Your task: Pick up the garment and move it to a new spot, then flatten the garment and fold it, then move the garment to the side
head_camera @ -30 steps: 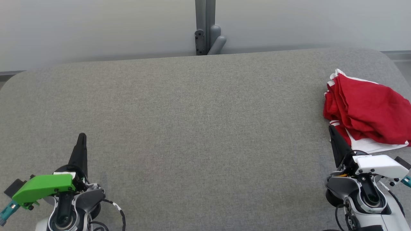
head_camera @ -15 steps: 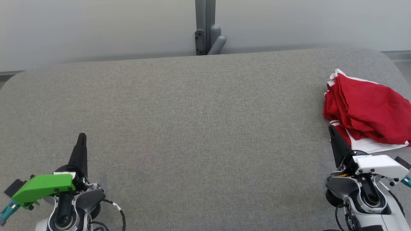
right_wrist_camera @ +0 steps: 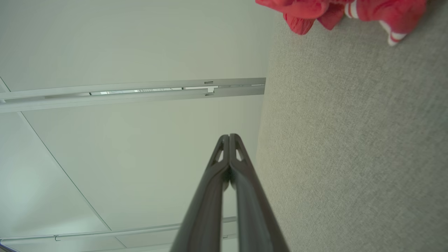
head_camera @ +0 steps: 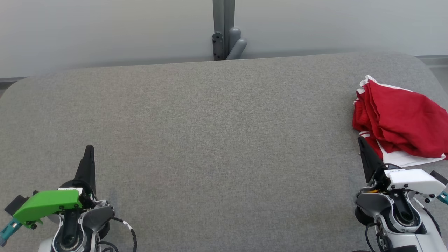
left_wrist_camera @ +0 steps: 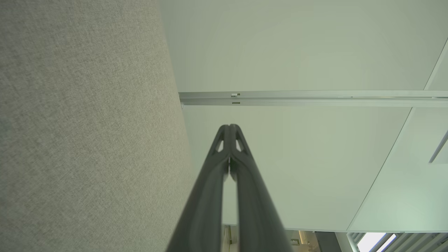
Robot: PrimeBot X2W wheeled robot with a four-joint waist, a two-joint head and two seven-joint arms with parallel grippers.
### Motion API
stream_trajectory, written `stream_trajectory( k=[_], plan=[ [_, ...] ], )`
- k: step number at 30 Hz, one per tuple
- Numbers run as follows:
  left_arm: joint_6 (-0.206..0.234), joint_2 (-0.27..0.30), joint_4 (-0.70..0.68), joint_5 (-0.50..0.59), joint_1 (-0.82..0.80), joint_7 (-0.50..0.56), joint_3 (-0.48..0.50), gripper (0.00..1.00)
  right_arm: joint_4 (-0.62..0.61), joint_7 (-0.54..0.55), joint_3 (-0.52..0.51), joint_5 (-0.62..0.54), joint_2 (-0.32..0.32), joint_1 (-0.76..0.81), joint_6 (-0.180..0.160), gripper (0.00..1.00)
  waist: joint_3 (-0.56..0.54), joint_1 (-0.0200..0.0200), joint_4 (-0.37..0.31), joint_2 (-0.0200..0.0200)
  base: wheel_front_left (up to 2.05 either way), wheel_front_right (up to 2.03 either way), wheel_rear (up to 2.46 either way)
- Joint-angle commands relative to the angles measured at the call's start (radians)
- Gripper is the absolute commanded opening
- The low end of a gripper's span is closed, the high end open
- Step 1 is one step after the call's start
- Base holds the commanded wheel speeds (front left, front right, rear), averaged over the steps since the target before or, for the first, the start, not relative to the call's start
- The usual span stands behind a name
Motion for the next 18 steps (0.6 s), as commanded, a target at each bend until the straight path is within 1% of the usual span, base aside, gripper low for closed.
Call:
stream_trajectory(
  k=[1, 18],
  plan=[
    [-0.004, 0.006, 0.0, -0.002, -0.012, 0.002, 0.0, 0.0, -0.004, -0.001, 0.0, 0.005, -0.007, -0.004, 0.0, 0.0, 0.0, 0.0, 0.0, 0.0, 0.0, 0.0, 0.0],
    [-0.004, 0.006, 0.0, -0.002, -0.012, 0.002, 0.0, 0.0, -0.004, -0.003, 0.002, 0.007, -0.008, -0.003, 0.0, 0.0, 0.0, 0.0, 0.0, 0.0, 0.0, 0.0, 0.0]
  ],
)
